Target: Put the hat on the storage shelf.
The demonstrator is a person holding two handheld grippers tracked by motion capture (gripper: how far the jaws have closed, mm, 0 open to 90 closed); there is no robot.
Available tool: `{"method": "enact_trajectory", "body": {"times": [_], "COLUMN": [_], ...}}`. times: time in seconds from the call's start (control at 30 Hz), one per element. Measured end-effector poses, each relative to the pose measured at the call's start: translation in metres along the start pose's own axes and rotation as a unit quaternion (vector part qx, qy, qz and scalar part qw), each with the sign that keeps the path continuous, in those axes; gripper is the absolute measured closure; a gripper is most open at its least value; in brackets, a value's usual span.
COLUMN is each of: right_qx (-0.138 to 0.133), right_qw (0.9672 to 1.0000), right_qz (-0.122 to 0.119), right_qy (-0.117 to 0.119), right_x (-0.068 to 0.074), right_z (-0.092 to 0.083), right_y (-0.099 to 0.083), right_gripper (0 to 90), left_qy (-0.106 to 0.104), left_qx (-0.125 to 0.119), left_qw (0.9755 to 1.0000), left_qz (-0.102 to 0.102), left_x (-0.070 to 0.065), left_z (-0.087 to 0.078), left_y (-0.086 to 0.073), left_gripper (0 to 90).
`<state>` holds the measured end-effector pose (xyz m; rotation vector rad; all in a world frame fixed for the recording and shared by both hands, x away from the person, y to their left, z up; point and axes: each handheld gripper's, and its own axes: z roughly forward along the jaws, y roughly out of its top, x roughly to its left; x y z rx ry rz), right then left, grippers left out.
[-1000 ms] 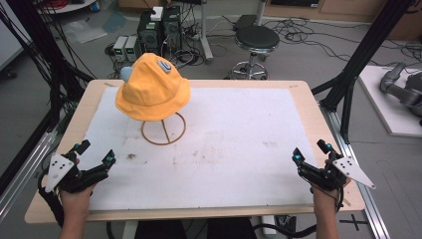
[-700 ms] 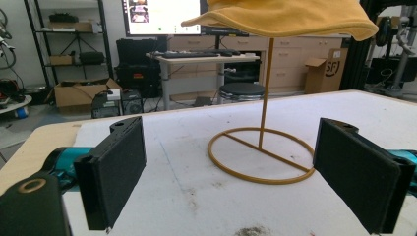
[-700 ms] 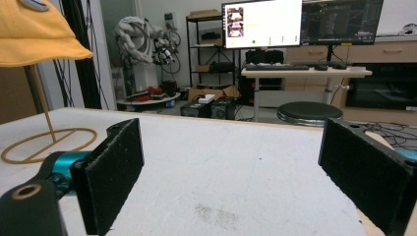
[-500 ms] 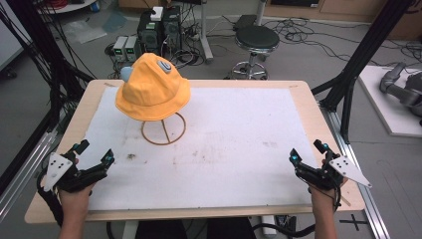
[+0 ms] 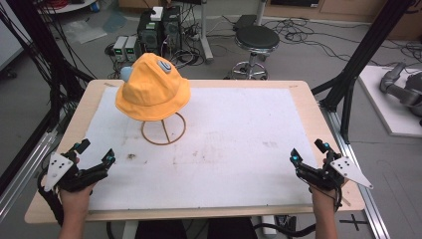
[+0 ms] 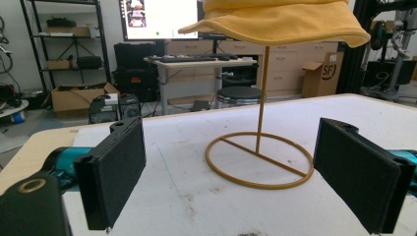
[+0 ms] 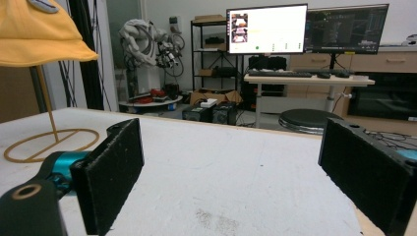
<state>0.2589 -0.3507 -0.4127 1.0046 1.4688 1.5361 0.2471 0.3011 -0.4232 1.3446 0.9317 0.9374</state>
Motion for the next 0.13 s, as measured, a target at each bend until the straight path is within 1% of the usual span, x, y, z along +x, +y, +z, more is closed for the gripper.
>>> {"method": "enact_trajectory", "body": {"times": [0.13], "right_qx": [-0.001], "right_qw": [1.0000], "right_qz": [0.002], "right_qy": [0.001], "right_x": [-0.0010], "right_z": [-0.0003], "right_y": [0.0004], "right_gripper": [9.8], "left_qy": [0.000], "left_qx": [0.002], "left_qw": [1.0000], "left_qz": [0.002], "left_x": [-0.0012], "left_z": [0.0004], "left_y": [0.0005], "left_gripper": [13.0]}}
